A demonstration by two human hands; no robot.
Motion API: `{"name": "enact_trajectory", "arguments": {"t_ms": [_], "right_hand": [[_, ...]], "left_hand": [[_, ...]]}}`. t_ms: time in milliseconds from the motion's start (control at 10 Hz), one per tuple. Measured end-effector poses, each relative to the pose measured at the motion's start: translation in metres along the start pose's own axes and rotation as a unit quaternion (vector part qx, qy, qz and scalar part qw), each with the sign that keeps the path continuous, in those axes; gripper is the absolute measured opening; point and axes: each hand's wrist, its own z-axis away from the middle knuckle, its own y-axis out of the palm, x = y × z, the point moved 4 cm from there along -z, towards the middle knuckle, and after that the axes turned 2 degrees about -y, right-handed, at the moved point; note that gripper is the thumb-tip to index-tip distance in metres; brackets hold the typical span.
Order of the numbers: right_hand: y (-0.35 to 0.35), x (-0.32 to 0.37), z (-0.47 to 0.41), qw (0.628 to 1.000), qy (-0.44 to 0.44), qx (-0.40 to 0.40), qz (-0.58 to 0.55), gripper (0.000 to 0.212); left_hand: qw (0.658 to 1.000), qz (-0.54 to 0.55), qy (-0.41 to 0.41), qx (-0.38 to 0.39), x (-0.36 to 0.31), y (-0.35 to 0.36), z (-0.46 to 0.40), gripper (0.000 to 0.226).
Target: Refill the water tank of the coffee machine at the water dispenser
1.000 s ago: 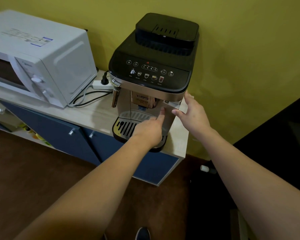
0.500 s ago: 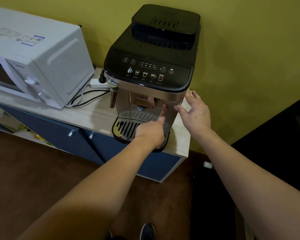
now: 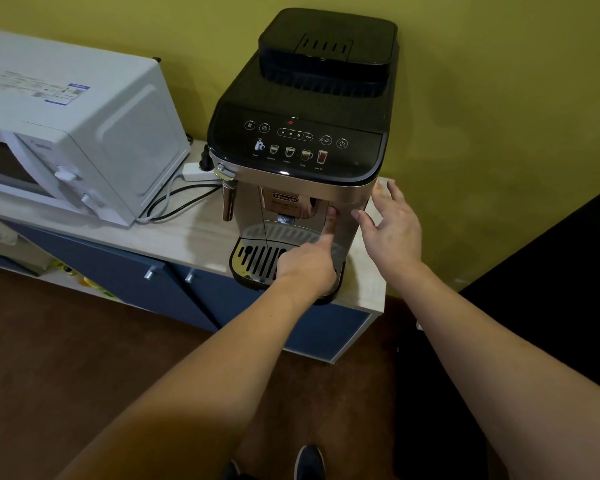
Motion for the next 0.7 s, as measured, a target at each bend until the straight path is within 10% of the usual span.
{"name": "enact_trajectory", "arguments": {"t_ms": [700], "right_hand": [[-0.026,-0.001,0.036,0.993,0.014,0.043,-0.11,0.065]], "left_hand": [[0.978,0.067,0.09,-0.177,0.009,-0.009,0.02,0.054]]}}
